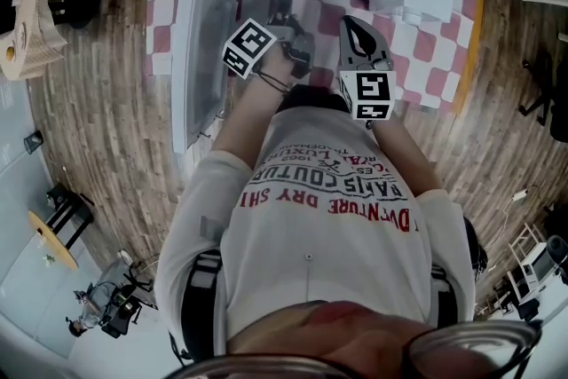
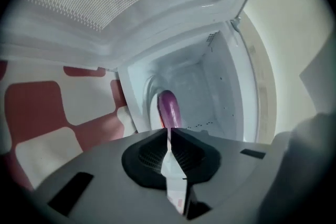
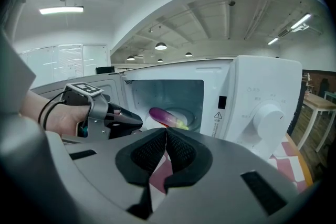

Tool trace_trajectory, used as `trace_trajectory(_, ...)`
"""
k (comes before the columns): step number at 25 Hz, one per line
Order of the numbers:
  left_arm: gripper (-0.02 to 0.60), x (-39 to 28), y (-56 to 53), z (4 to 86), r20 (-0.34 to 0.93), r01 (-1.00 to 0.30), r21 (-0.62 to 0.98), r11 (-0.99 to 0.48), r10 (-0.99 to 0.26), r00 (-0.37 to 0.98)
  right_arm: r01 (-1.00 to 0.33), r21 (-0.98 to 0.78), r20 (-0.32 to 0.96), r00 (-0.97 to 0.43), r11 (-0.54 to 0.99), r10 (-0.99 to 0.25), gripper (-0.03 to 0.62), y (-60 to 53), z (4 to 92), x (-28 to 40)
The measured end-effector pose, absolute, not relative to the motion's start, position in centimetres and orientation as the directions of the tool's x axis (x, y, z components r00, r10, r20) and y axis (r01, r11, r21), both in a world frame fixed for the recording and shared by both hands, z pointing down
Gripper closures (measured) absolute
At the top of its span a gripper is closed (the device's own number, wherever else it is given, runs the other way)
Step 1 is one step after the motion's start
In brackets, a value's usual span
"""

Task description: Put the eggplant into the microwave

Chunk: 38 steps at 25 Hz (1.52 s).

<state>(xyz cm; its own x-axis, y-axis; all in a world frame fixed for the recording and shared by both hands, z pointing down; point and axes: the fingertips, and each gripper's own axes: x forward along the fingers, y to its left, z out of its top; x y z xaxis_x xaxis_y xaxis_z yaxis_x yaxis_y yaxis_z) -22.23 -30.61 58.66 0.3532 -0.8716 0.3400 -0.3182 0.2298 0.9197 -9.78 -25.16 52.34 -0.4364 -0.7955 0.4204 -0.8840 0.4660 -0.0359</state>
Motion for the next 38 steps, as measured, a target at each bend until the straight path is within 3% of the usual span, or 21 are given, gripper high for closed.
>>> trace_trajectory(2, 0.548, -21.9, -29.7, 57.7, 0.345, -0.382, 0.903, 0.195, -0.859, 0.377, -0.883, -0.032, 0.414, -0.438, 0.468, -0.798, 0.568, -24.8, 52.0, -9.9)
trace_trajectory(10, 0.552, -21.0, -26.5, 53.3, 0.312, -0.562, 0.827, 0.019, -0.846, 0.431, -0.881, -0.022, 0.379, -0.445, 0.473, -0.811, 0.568, -23.5, 50.3, -10.3)
trace_trajectory(18, 0.551, -20.7, -23.9, 47.4, 0.263, -0.849, 0.440, -0.293, -0.861, 0.434, -0.886, 0.000, 0.308, -0.441, 0.464, -0.843, 0.568, -22.8, 48.0, -10.6)
trace_trajectory(27, 0.551, -19.7, -22.6, 43.2, 0.204, -0.896, 0.125, -0.425, -0.873, 0.443, -0.889, 0.019, 0.237, -0.441, 0.458, -0.866, 0.569, -22.5, 45.2, -10.7)
trace_trajectory(38, 0.551, -19.7, -22.2, 42.3, 0.179, -0.882, 0.048, -0.468, -0.865, 0.469, -0.891, 0.006, 0.213, -0.443, 0.454, -0.871, 0.569, -22.3, 44.4, -11.5)
